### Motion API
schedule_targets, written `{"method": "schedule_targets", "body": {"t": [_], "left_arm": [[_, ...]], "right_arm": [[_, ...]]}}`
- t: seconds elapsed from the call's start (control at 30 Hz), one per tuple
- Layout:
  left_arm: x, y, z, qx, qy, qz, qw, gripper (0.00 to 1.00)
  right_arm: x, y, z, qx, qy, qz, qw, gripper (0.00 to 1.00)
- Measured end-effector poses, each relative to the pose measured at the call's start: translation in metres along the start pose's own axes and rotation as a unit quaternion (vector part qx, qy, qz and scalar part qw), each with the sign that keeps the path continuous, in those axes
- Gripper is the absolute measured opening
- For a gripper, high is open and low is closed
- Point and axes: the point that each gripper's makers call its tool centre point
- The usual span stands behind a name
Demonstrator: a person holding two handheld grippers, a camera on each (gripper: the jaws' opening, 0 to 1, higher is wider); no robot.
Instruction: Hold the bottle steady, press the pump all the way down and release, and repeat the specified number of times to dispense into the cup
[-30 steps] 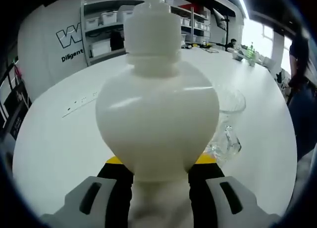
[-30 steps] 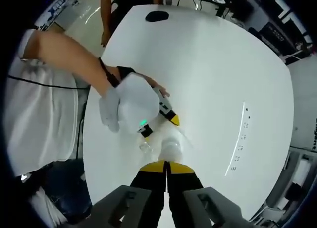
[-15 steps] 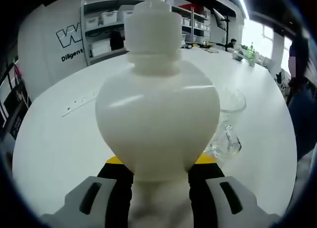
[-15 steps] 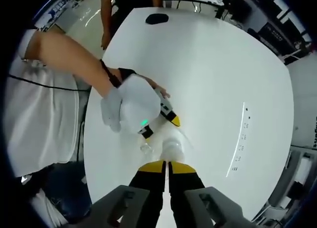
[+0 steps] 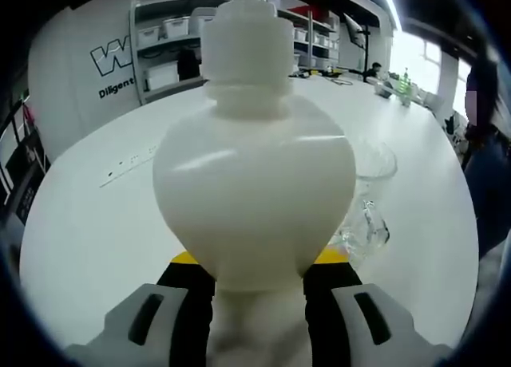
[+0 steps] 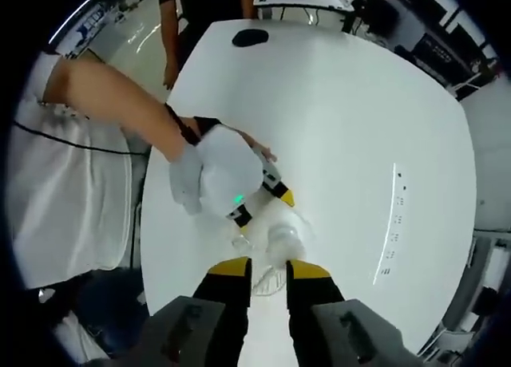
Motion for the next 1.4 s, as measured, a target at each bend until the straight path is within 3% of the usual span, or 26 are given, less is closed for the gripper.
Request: {"method": "schedule_targets", "body": {"t": [0.07,0.33,0.67,1.4], "left_arm": [[0.000,0.000,0.000,0.000,0.000,0.000,1.0000,0.42],[0.001,0.000,0.000,0.000,0.000,-0.001,1.0000,0.42],[0.000,0.000,-0.001,-0.001,-0.002,-0.002,1.0000,0.42],[0.001,0.001,-0.003,-0.004,-0.004,-0.003,1.0000,0.42]], "right_arm": [[0.004,0.000,0.000,0.001,0.003,-0.013,0.9999,0.07],[0.001,-0.001,0.002,0.019,0.013,-0.002,0.9997,0.12],[-0.013,-0.003,0.001,0.056,0.036,0.017,0.9976,0.25],[-0.014,-0.006,0.008,0.131,0.055,0.045,0.9888,0.47]]}}
Point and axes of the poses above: the point that each gripper's makers call its tool centre point, and the gripper's own axes: y roughly forward along the fingers, x roughly to its right, z roughly out of its top, and after that the axes turned 7 degrees about -x, right-handed
